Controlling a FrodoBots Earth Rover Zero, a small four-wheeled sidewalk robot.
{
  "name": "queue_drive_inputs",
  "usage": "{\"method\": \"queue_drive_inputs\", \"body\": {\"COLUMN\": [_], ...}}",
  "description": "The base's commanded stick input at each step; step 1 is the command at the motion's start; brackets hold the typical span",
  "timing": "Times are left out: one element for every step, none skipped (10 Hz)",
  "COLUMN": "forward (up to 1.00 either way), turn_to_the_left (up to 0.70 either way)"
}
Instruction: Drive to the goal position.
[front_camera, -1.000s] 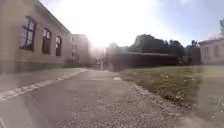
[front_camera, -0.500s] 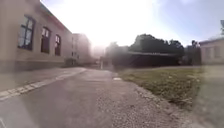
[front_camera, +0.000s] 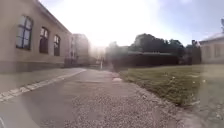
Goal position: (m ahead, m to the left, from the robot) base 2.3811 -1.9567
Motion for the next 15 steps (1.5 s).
{"method": "queue_drive_inputs", "body": {"forward": [0.44,0.44,0.44,0.44,0.44,0.44,0.44,0.44,0.44,0.44,0.44,0.44,0.44,0.44,0.44], "turn_to_the_left": [0.02,0.02,0.02,0.02,0.02,0.02,0.02,0.02,0.02,0.02,0.02,0.02,0.02,0.02,0.02]}}
